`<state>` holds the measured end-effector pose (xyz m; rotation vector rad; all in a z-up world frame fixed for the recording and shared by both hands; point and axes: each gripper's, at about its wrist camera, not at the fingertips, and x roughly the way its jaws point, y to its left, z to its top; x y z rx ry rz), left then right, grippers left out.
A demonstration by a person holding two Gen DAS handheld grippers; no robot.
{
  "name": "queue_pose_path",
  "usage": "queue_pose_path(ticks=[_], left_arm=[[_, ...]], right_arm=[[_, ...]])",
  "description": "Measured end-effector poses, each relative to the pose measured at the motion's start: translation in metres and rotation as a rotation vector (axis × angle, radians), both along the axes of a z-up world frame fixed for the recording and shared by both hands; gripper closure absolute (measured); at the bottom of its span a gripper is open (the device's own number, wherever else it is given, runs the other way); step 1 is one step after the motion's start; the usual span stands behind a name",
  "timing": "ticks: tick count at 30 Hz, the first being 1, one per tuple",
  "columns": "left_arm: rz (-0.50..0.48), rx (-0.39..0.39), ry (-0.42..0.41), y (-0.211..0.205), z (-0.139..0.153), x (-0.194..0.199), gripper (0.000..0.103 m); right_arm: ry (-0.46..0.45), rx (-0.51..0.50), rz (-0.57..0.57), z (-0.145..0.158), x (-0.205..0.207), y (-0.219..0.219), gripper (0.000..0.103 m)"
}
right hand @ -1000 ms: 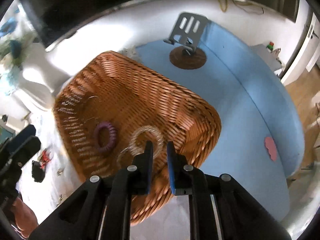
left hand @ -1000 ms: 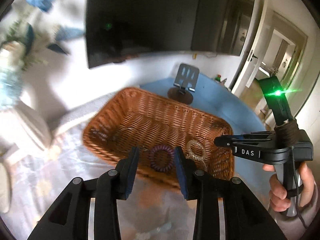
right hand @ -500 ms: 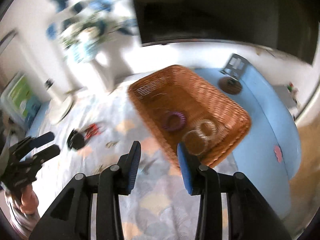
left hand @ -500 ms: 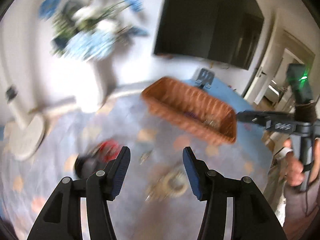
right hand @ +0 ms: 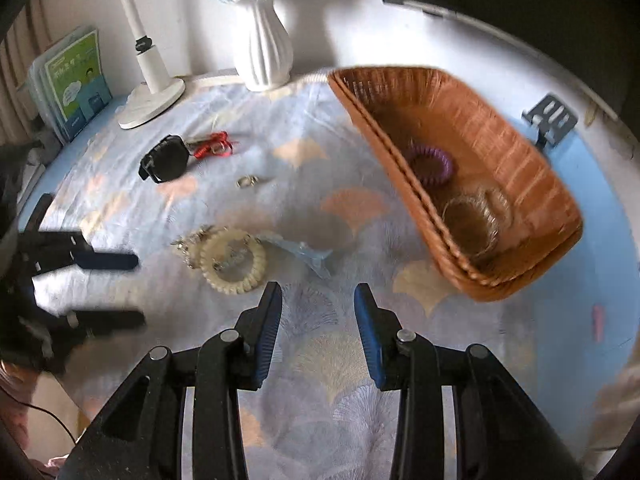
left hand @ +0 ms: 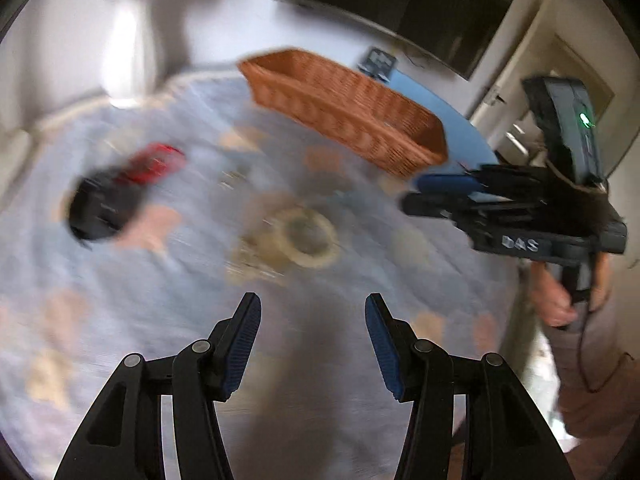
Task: Organize jewelry
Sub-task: 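Move both open grippers back over the remaining jewelry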
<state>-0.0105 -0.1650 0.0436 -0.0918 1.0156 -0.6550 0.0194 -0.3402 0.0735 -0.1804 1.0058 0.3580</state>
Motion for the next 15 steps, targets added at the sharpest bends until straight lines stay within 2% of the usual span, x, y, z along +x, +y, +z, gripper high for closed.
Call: queue_pose_path(ticks=[6, 11, 15], left_arm=[[0.021, -0.041, 0.092, -0.017, -0.024, 0.022, 0.047], [0.054, -0.065, 0.098, -0.014, -0.027, 0.034, 0.047], [0.029, -0.085, 0.101, -0.005, -0.019, 0.033, 0.047]], right_arm=[[-0.010, 0.021, 0.065, -0.015, 0.008, -0.001, 0.063], [0.010, 0.005, 0.100, -0.032, 0.018, 0.004, 0.063], [0.007, -0.019, 0.109, -0.041, 0.031, 0.007, 0.063]])
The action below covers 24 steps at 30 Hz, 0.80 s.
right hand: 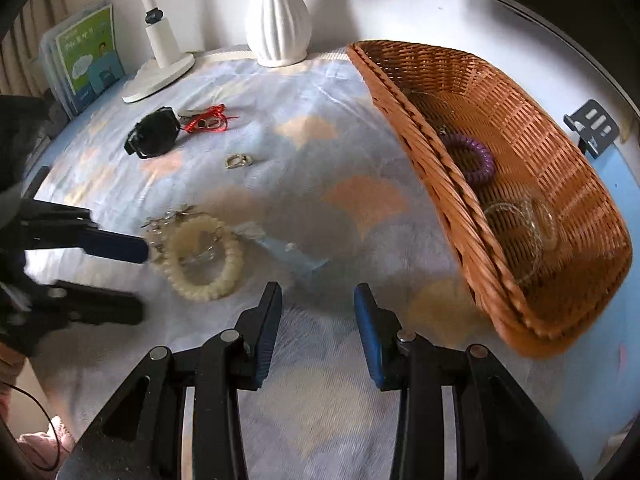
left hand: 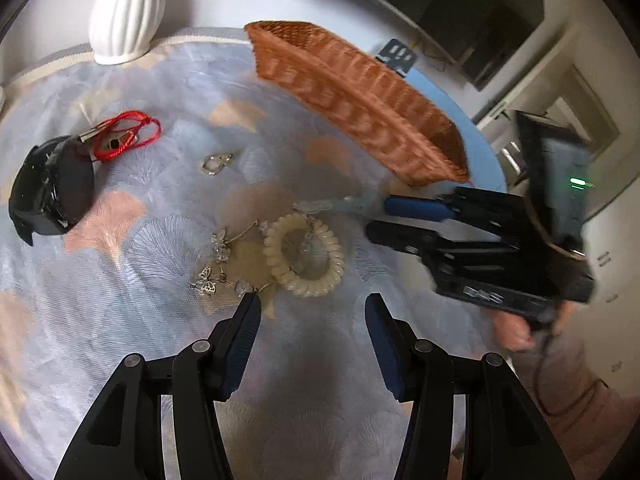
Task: Organize jewelry
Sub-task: 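Move both open grippers back over the remaining jewelry, then grasp the blue hair clip with the right gripper while the left gripper grasps the cream coil hair tie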
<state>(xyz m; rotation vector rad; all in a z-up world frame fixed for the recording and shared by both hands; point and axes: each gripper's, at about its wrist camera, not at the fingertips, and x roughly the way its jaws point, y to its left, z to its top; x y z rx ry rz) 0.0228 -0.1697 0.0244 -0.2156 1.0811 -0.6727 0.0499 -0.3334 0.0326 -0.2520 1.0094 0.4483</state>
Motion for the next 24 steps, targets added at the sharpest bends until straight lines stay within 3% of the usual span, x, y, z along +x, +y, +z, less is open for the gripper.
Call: queue_pose_path(ticks=[5, 9, 13, 16, 18, 22, 24], left_arm=[[-0.010, 0.052, -0.061, 0.006, 0.018, 0.013, 0.047], [-0.067, 0.129, -0.041, -0.010, 0.012, 0.033, 0.069], [-0.104, 0.179, -0.020, -0.025, -0.001, 0.042, 0.075], [-0.106, 0.209, -0.030, -0.030, 0.000, 0.042, 0.077], [-0.097, 0.243, -0.044, -0.034, 0.001, 0.041, 0.090], [-0.084, 0.244, -0.067, -0.034, 0.004, 0.042, 0.092], [-0.077, 0.209, -0.078, -0.031, 0.012, 0.041, 0.092]], right_arm=[[-0.013, 0.006, 0.031, -0.004, 0.012, 0.007, 0.063], [-0.042, -0.011, 0.046, -0.005, 0.015, 0.014, 0.063], [-0.050, -0.013, 0.049, -0.005, 0.016, 0.017, 0.063], [-0.061, -0.011, 0.065, -0.004, 0.012, 0.019, 0.079], [-0.073, -0.022, 0.060, -0.005, 0.010, 0.020, 0.079], [-0.082, -0.015, 0.041, 0.000, 0.000, 0.015, 0.079], [-0.095, -0.005, 0.025, 0.008, -0.006, 0.009, 0.079]])
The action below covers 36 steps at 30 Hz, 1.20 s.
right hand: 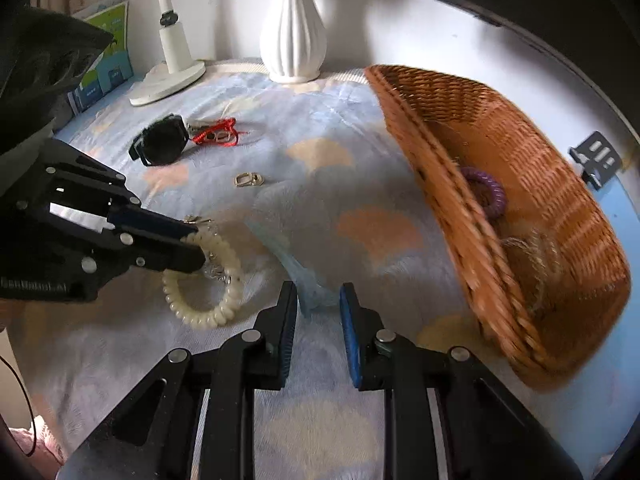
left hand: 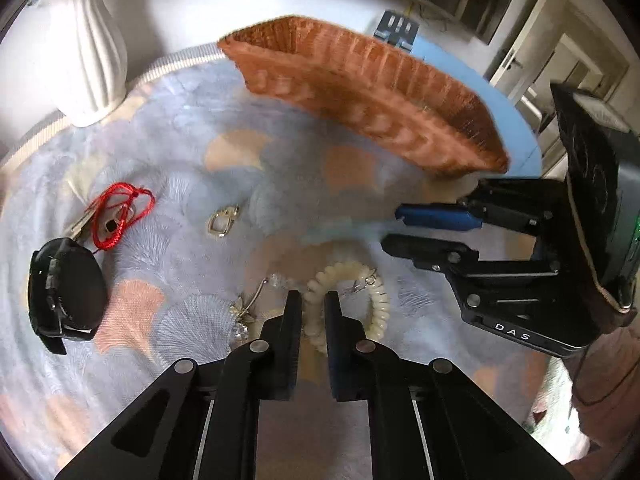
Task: Organize jewelry
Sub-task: 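Grasp the blue hair clip with the right gripper while the left gripper grasps the cream coil hair tie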
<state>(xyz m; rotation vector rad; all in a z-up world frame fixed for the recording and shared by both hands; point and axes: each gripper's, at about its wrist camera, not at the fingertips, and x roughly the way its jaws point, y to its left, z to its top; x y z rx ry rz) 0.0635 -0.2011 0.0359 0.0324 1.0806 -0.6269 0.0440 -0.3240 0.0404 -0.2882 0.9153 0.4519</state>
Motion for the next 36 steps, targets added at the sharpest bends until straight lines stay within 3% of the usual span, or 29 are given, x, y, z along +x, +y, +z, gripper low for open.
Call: queue_pose_path(ticks=[8, 11, 17, 19, 20, 21, 23, 29, 34, 35, 36], left_arm=[[-0.006, -0.079, -0.071, 0.016, 0.044, -0.020, 0.092], [-0.012, -0.085, -0.104, 0.016, 0.060, -0.029, 0.092], [-0.009, -0.082, -0.136, 0.018, 0.071, -0.039, 0.092], [-0.003, -0.088, -0.127, 0.020, 0.068, -0.037, 0.092], [0.001, -0.091, -0.121, 0.022, 0.067, -0.037, 0.092], [0.008, -0.095, -0.111, 0.025, 0.064, -0.035, 0.092], [0.018, -0.102, -0.096, 0.027, 0.059, -0.031, 0.092], [0.036, -0.115, -0.089, 0.037, 0.053, -0.027, 0.092], [0.053, -0.129, -0.095, 0.050, 0.052, -0.022, 0.092], [0.055, -0.135, -0.095, 0.052, 0.052, -0.021, 0.092], [0.058, -0.141, -0.095, 0.054, 0.052, -0.021, 0.092]], right_arm=[[-0.050, 0.047, -0.038, 0.040, -0.025, -0.021, 0.081], [-0.066, 0.046, -0.030, 0.051, -0.035, -0.023, 0.101], [0.000, 0.030, -0.053, 0.040, -0.038, -0.031, 0.101], [0.052, 0.069, -0.054, 0.035, -0.039, -0.036, 0.096], [0.079, 0.086, -0.056, 0.032, -0.038, -0.039, 0.086], [0.116, 0.103, -0.060, 0.027, -0.035, -0.040, 0.067], [0.161, 0.158, -0.083, 0.019, -0.027, -0.044, 0.052], [0.293, 0.292, -0.191, -0.002, 0.008, -0.039, 0.052], [0.209, 0.149, -0.237, -0.002, 0.021, -0.004, 0.055], [0.182, 0.103, -0.240, -0.003, 0.022, 0.005, 0.061], [0.161, 0.066, -0.242, -0.004, 0.023, 0.010, 0.074]])
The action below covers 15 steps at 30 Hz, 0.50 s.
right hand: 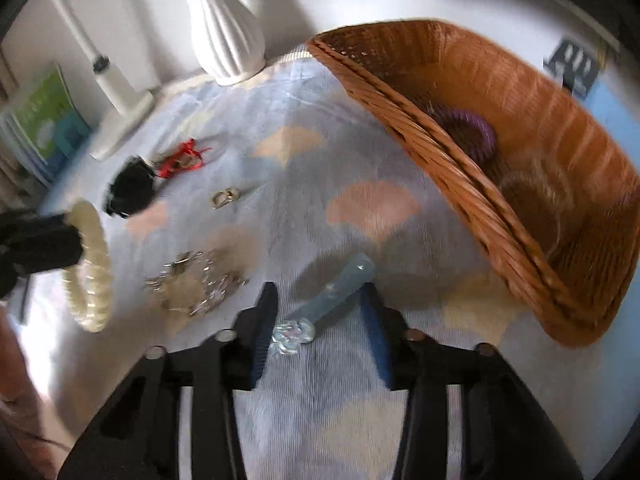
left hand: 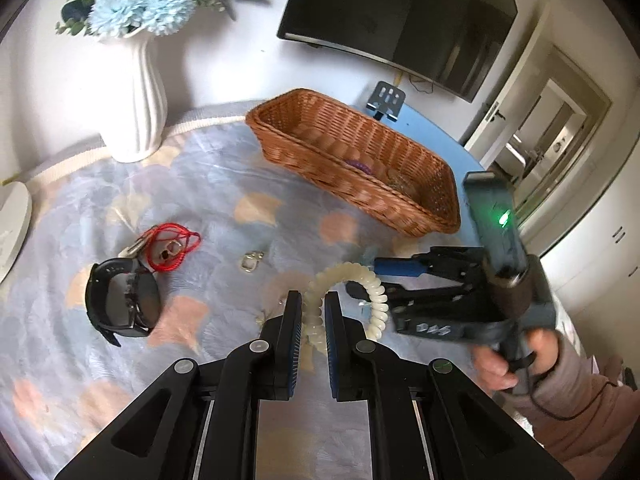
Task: Organize jewelry
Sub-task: 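Grasp the blue hair clip with the right gripper while the left gripper grasps the cream coil hair tie, then carry both items into the wicker basket and open both grippers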
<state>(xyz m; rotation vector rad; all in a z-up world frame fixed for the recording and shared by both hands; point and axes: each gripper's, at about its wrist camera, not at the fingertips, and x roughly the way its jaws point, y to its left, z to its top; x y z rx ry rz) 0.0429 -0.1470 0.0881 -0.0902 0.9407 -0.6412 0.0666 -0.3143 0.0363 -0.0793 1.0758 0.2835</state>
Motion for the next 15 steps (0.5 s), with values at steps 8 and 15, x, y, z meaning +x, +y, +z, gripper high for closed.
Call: queue_pose_path(ticks=[8, 15], left_arm=[[0.008, -0.016, -0.015, 0.003, 0.007, 0.007, 0.092], [-0.024, 0.019, -0.064, -0.021, 0.027, 0.024, 0.092]], right_arm=[[-0.035, -0.001, 0.067, 0.005, -0.018, 0.001, 0.092], [-0.082, 0.148, 0.057, 0.063, -0.034, -0.043, 0.092]])
